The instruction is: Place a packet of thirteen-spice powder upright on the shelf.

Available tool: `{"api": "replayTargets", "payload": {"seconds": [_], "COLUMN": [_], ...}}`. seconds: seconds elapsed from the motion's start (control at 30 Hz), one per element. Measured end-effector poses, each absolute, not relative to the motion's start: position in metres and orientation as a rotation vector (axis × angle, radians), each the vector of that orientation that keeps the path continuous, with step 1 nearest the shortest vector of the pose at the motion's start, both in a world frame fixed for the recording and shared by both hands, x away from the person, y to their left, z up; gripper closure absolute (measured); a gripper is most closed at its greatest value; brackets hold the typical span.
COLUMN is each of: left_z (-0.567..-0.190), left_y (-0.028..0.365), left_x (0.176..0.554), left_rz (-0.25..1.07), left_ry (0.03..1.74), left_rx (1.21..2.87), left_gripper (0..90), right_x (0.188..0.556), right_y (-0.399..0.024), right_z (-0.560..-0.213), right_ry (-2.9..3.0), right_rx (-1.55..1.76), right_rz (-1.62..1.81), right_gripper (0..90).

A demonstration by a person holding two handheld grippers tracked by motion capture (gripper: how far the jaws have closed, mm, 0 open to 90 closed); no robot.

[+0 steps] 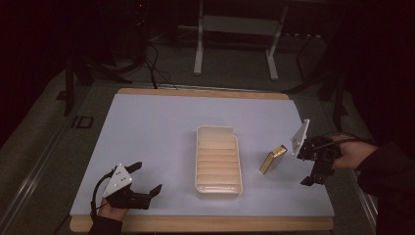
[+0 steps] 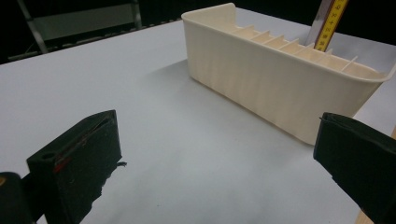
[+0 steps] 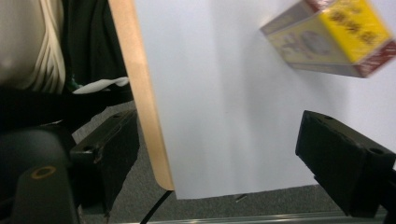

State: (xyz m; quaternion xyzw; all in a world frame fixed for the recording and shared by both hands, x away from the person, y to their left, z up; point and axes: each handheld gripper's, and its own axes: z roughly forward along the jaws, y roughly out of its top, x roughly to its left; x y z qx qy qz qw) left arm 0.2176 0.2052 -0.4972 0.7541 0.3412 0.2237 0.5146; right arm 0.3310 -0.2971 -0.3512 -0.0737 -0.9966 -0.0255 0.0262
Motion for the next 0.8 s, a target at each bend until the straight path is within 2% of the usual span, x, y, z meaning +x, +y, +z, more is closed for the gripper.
{"api": "replayTargets", "payload": {"seconds": [0.2,0.33,0.57,0.8], "left_z": [-0.497,-0.498,-0.498,-0.498], "left_y": [0.205,0.206,0.206,0.206], "left_x": [0.217,0.218,0.218,0.218], "left_rz": [0.539,0.533,0.527,0.523], "left_ry": [0.820,0.822,0.822,0.823], "left_rx": [1.811,1.813,1.818,1.817], "left_gripper": [1.0,1.0,1.0,1.0], "right_x": [0.344,0.352,0.365,0.376], "right_y": [-0.295,-0.293,-0.285,-0.271], "right_z": [-0.346,-0.347,-0.349,-0.361], "right_ry": [-3.075,-3.131,-3.219,-3.255], "right_rx": [-0.352,-0.320,-0.169,-0.082], "right_rz": [-0.100,-0.081,-0.114,-0.112], "right_gripper": [13.8,14.4,24.1,28.4]}}
